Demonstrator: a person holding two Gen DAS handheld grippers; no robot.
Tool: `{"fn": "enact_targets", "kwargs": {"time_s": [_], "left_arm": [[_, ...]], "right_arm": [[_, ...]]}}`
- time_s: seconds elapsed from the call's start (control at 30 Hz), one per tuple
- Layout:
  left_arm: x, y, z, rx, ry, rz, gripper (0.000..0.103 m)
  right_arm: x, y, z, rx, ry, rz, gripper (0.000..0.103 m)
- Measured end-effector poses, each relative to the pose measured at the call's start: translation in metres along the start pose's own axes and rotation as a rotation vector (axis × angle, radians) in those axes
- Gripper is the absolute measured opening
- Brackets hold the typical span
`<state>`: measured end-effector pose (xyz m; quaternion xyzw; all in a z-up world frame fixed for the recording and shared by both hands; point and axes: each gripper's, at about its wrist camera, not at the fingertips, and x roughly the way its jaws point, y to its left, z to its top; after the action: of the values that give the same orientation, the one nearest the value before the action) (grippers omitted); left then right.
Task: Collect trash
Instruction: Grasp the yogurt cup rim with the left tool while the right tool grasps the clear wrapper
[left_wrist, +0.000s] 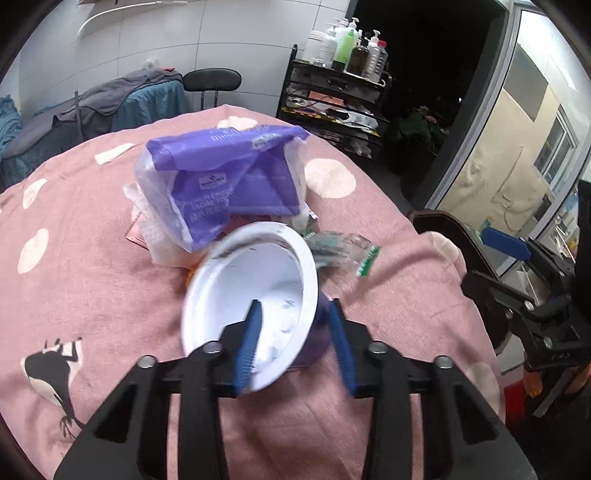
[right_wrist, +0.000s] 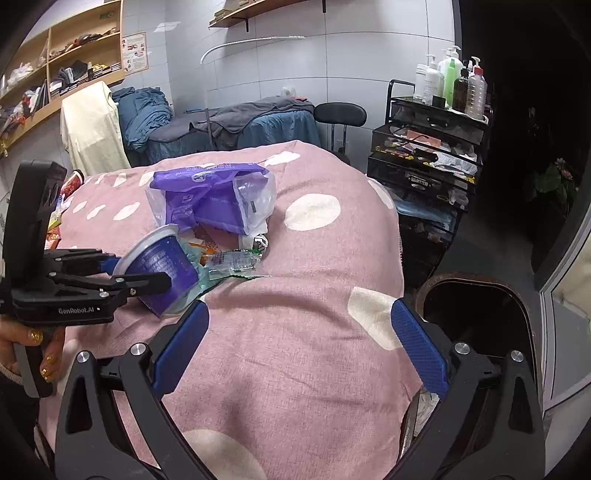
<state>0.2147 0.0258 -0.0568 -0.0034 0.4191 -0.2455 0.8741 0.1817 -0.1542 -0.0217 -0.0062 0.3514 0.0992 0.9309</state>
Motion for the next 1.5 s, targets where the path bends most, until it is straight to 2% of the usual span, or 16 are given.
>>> {"fn": "enact_targets", "kwargs": {"time_s": [0.07, 0.1, 0.23, 0.4, 0.67, 0.73, 0.77, 0.8, 0.97, 1.23, 1.5], "left_arm": [[-0.002, -0.005, -0.007, 0.006, 0.003, -0.007, 0.017], [-0.002, -0.008, -0.009, 0.014, 0.003, 0.005, 0.015], [-0.007, -0.013, -0.021, 0.02, -0.018, 0.049, 0.014], [-0.026, -0.004, -0.028, -0.065, -0.087, 0.051, 0.01], [-0.044, 0.003, -0.033, -0.134, -0.142, 0.056, 0.008], [-0.045, 0.005, -0.034, -0.146, -0.147, 0.054, 0.008], [-0.045, 0.005, -0.034, -0.151, -0.149, 0.053, 0.008], [-0.045, 0.005, -0.033, -0.155, -0.152, 0.055, 0.008], [-0.049, 0.004, -0.037, -0.163, -0.169, 0.071, 0.008], [-0.057, -0.005, -0.036, -0.176, -0.203, 0.053, 0.008], [-0.061, -0.03, -0.029, -0.143, -0.231, 0.011, 0.008]], "right_arm": [[0.005, 0.0, 0.003, 0.0, 0.003, 0.02, 0.097], [0.006, 0.001, 0.005, -0.001, 0.005, 0.029, 0.097], [0.019, 0.01, 0.011, -0.045, 0.026, 0.061, 0.092], [0.042, 0.032, 0.018, -0.162, 0.07, 0.071, 0.082], [0.073, 0.065, 0.022, -0.355, 0.125, 0.023, 0.07], [0.082, 0.069, 0.025, -0.376, 0.137, 0.014, 0.063], [0.086, 0.069, 0.025, -0.381, 0.148, 0.013, 0.049], [0.09, 0.069, 0.027, -0.38, 0.159, 0.014, 0.042], [0.08, 0.061, 0.031, -0.338, 0.106, 0.04, 0.035], [0.045, 0.04, 0.03, -0.223, 0.033, 0.071, 0.034], [0.004, 0.011, 0.023, -0.123, -0.034, 0.055, 0.034]]}}
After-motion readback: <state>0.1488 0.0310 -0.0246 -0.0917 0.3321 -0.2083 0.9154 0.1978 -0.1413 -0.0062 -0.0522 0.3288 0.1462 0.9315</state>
